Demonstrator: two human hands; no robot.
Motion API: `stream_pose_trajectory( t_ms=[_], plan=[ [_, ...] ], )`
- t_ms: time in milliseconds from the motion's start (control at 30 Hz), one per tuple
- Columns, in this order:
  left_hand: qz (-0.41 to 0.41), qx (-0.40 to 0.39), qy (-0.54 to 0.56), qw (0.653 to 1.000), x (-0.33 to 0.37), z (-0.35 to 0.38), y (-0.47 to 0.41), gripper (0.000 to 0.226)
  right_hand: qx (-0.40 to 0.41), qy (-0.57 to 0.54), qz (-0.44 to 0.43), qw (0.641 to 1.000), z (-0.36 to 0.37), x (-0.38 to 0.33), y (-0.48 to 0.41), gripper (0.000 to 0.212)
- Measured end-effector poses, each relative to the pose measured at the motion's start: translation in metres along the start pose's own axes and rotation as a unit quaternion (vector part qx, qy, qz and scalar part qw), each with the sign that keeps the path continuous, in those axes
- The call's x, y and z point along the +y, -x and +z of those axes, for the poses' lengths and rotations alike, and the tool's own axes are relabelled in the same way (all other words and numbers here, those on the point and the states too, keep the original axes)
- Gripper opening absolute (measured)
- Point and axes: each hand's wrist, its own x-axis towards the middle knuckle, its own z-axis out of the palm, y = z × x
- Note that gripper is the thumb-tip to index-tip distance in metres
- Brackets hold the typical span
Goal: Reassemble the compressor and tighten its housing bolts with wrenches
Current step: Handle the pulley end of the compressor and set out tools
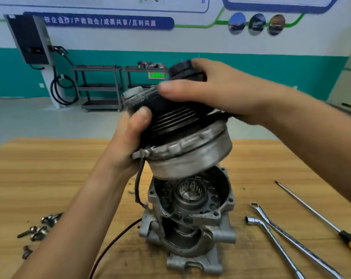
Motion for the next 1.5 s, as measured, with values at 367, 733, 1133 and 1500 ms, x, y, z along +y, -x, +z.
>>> stream_pose_trajectory(
  t_ms=[367,733,1133,1500],
  plan=[
    [-0.053,-0.112,-0.187,0.974,-0.001,-0.012,-0.01,0.115,0.24,-0.146,-0.077,0.957,0.047,0.05,0.046,0.074],
    [-0.083,-0.146,-0.17,0.971,-0.011,-0.008,-0.01,0.112,0.288,-0.144,-0.067,0.944,0.059,0.061,0.053,0.072],
    [-0.129,-0.161,-0.166,0.964,-0.014,-0.014,0.004,0.109,0.269,-0.132,-0.071,0.951,0.068,0.07,0.056,0.075],
    [-0.106,-0.057,-0.278,0.953,-0.016,-0.012,0.047,0.085,0.239,-0.13,-0.053,0.961,0.071,0.081,0.057,0.104]
  ],
)
